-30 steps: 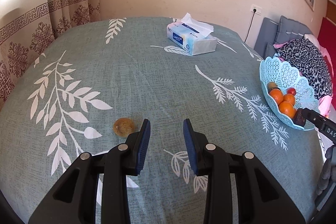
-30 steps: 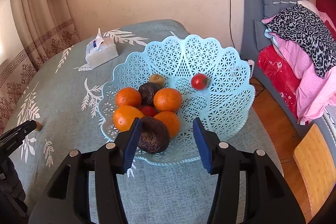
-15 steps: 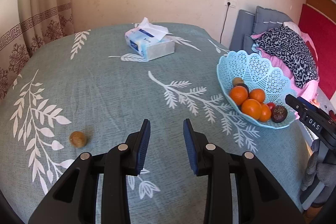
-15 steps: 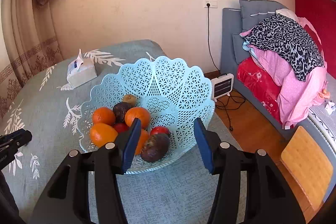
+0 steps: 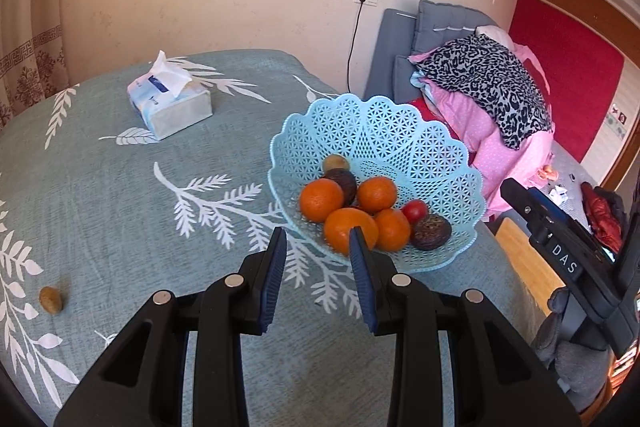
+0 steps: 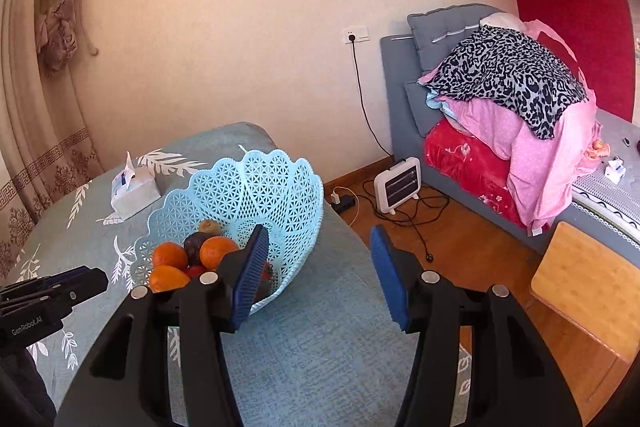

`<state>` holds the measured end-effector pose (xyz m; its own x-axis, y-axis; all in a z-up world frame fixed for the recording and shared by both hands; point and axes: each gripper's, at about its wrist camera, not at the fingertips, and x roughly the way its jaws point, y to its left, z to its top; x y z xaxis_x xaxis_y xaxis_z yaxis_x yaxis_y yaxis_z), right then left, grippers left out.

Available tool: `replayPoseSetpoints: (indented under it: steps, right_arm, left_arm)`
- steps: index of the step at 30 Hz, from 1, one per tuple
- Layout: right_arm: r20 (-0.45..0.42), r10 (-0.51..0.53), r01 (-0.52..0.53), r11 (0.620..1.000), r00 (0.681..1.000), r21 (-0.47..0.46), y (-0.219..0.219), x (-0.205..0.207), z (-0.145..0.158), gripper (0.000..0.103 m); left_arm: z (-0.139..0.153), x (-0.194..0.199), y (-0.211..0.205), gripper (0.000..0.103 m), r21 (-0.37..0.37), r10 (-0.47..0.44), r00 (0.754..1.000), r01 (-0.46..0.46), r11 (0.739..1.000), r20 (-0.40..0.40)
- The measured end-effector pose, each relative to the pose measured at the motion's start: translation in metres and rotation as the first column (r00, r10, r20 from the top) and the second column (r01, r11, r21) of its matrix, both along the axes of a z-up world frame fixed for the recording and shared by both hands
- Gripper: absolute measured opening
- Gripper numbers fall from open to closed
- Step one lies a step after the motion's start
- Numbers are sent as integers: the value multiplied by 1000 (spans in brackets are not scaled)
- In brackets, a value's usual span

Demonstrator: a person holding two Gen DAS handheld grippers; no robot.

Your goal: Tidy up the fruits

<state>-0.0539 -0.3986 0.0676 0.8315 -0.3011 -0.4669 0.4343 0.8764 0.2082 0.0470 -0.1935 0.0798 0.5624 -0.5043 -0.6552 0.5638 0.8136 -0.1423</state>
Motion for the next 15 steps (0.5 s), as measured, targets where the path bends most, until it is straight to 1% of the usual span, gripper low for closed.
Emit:
replayPoseSetpoints:
  steps: [3, 6, 7, 8, 9, 10, 13, 15]
  right_arm:
    - [4, 1, -1, 1000, 1000, 28, -1, -3, -4, 55]
    - [12, -10, 10, 1000, 1000, 8, 4, -7, -7, 55]
    - [17, -12, 11, 1000, 1000, 4, 6, -8, -7, 58]
    - [22, -17, 17, 1000, 1000, 0, 7, -9, -7, 67]
    - [31, -26, 26, 1000, 999, 0, 7, -10, -7, 69]
    - [37, -32, 32, 999, 999, 1, 6, -11, -6, 69]
    - [27, -31, 30, 999, 999, 10, 5, -9, -8, 69]
    - [20, -27, 26, 1000, 999, 15, 5, -8, -9, 69]
  left_arm:
    - [-2, -2, -5, 33, 11, -2, 1000, 2, 1000, 6]
    - [-3, 0, 4, 34, 27, 55, 998, -56, 998, 32]
    - [-3, 1, 8, 35, 33, 78, 996, -79, 996, 41]
    - [-4, 3, 15, 41, 40, 101, 994, -103, 994, 46]
    - [-5, 4, 22, 50, 44, 125, 991, -127, 991, 48]
    - [-6, 6, 29, 53, 47, 148, 988, -150, 988, 47]
    - [-11, 13, 57, 55, 62, 222, 974, -224, 973, 39]
    - [-15, 16, 76, 55, 88, 277, 960, -280, 956, 48]
